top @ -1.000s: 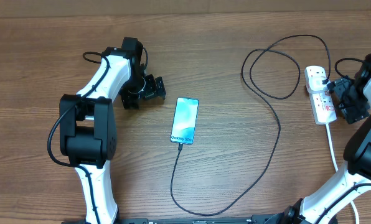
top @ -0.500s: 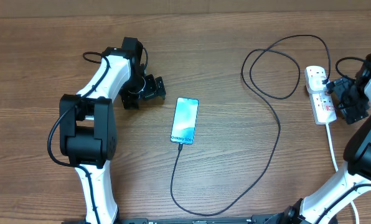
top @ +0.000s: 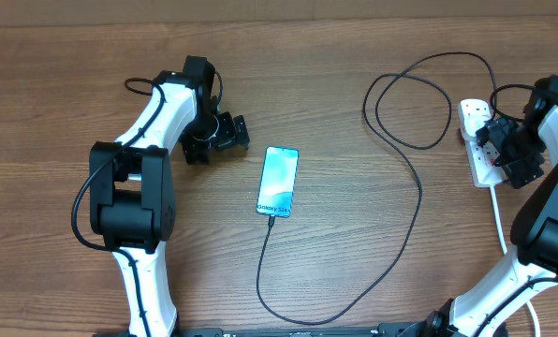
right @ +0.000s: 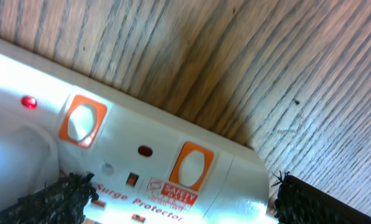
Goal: Plug charger to phone and switch on socket
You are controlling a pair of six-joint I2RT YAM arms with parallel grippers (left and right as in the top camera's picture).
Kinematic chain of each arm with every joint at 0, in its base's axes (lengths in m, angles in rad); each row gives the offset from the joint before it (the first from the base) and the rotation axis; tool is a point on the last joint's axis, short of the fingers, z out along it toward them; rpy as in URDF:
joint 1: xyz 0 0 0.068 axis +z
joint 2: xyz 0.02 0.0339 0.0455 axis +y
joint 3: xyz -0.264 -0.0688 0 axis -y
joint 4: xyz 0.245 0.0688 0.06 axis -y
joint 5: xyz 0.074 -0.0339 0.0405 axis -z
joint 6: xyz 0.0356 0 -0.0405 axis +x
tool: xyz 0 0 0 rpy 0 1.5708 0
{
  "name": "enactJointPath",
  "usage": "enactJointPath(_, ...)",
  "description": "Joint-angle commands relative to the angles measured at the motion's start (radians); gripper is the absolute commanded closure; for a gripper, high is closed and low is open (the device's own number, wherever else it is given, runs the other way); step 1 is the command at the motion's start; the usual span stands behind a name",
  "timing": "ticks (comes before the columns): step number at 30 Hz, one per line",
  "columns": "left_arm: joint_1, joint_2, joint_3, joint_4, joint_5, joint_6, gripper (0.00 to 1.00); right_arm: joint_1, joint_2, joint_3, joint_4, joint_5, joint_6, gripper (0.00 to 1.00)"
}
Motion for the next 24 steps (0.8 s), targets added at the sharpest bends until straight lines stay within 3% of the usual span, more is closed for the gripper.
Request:
enactJointPath(1,-0.004,-0.009,0.0,0.008,0.008,-0.006,0.01,0.062,0.034,-0.01,0.02,-0.073,-0.029,0.0)
enactJointPath(8,-0.004,-0.009,0.0,0.008,0.008,-0.006,0.0,0.05,-0.045,0.055,-0.114,0.045,-0.032,0.0)
enactJointPath(16,-0.004,-0.009,0.0,0.008,0.008,-0.006,0.01,0.106,-0.179,0.057,-0.121,-0.11,-0.263,0.0)
enactJointPath(24,-0.004,-0.009,0.0,0.008,0.008,-0.006,0.0,0.137,-0.179,0.05,-0.129,-0.102,-0.272,0.0)
